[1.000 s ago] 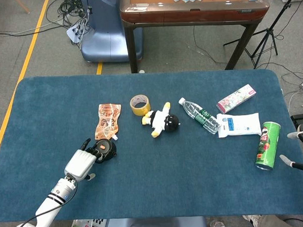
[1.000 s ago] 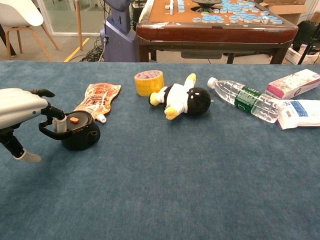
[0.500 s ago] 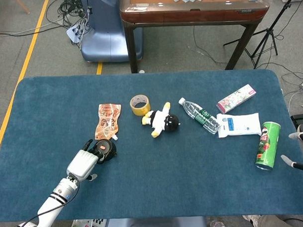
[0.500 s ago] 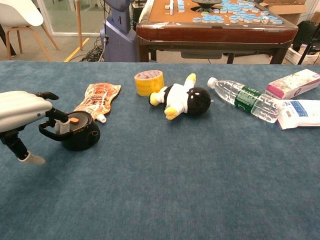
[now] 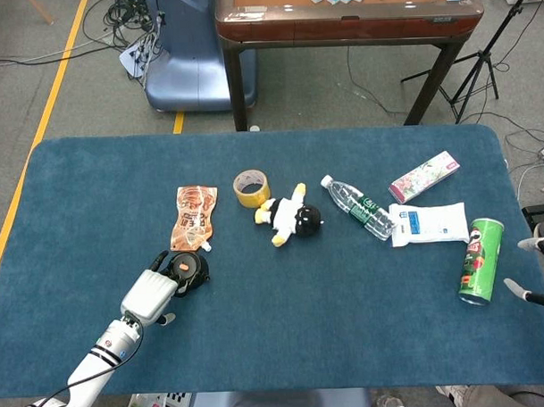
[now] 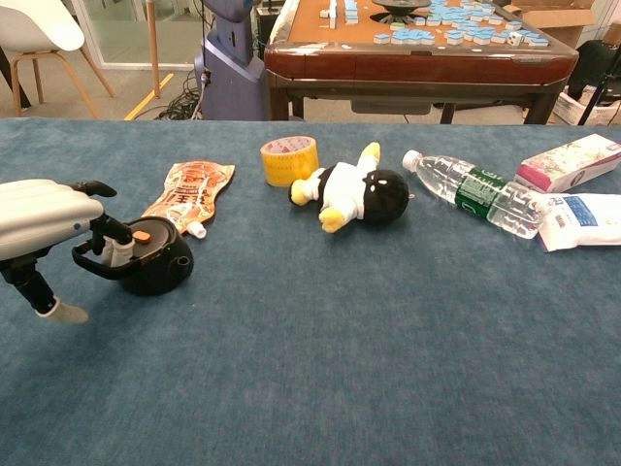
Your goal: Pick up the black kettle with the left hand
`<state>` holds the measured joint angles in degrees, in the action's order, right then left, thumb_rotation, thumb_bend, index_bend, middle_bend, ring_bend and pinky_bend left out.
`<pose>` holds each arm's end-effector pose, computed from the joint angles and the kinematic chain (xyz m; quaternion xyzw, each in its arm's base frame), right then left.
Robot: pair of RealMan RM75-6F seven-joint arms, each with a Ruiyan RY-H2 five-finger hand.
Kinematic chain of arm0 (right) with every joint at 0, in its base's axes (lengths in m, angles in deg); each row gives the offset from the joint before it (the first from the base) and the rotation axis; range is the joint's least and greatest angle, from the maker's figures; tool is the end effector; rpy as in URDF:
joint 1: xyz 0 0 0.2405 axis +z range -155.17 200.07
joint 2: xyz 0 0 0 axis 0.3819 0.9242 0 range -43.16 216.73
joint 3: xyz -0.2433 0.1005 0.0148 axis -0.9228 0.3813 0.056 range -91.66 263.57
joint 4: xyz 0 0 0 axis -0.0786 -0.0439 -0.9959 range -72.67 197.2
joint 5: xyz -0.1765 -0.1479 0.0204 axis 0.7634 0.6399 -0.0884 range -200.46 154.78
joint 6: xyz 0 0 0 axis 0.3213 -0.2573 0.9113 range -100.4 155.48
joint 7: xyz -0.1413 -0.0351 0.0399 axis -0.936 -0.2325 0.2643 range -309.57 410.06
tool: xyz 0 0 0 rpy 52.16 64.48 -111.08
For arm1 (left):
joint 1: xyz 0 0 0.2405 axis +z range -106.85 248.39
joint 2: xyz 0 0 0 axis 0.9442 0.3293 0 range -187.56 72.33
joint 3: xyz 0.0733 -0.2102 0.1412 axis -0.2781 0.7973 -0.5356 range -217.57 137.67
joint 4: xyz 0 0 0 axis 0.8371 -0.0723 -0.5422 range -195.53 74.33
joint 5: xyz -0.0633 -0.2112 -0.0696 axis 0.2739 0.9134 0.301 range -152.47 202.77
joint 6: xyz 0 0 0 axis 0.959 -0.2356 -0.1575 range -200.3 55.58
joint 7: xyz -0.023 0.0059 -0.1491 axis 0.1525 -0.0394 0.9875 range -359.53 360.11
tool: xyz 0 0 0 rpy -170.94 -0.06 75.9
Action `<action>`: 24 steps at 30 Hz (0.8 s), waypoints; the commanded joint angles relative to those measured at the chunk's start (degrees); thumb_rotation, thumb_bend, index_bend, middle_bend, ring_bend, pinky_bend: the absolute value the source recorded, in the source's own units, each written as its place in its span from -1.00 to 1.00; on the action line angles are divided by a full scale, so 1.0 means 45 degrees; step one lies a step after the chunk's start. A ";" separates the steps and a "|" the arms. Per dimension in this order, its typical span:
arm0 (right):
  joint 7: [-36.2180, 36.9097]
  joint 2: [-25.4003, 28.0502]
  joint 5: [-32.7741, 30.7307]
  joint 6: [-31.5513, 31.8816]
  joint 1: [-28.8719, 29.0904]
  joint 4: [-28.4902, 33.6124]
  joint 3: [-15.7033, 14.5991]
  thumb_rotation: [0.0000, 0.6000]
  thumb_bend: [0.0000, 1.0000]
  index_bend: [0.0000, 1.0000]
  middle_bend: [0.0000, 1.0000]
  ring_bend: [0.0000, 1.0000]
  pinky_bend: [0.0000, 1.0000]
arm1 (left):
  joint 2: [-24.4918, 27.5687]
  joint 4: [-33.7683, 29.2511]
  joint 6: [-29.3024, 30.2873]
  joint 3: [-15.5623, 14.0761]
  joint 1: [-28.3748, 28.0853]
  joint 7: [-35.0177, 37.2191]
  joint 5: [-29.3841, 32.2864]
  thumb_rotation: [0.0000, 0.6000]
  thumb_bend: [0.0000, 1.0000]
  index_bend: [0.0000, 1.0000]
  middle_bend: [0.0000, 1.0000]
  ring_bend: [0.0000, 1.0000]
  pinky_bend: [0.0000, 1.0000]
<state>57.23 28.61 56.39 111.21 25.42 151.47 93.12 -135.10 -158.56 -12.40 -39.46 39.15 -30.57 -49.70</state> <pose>-0.3608 -0.1961 0.2032 0.5395 -0.3914 0.3747 0.6445 -0.2011 0.2751 -0.0045 -0.8065 -0.2944 -0.2885 0.4239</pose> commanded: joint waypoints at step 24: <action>0.0000 0.0020 -0.0074 -0.0005 -0.0059 0.0070 0.0022 1.00 -0.78 -0.25 -0.22 -0.47 -0.44 | -0.0284 0.0092 -0.0309 -0.0272 -0.0093 -0.0121 0.0345 1.00 -0.77 0.07 0.08 -0.14 -1.00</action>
<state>57.23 28.70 56.06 111.19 25.16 151.79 93.22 -136.37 -158.16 -13.78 -40.68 38.73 -31.09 -48.16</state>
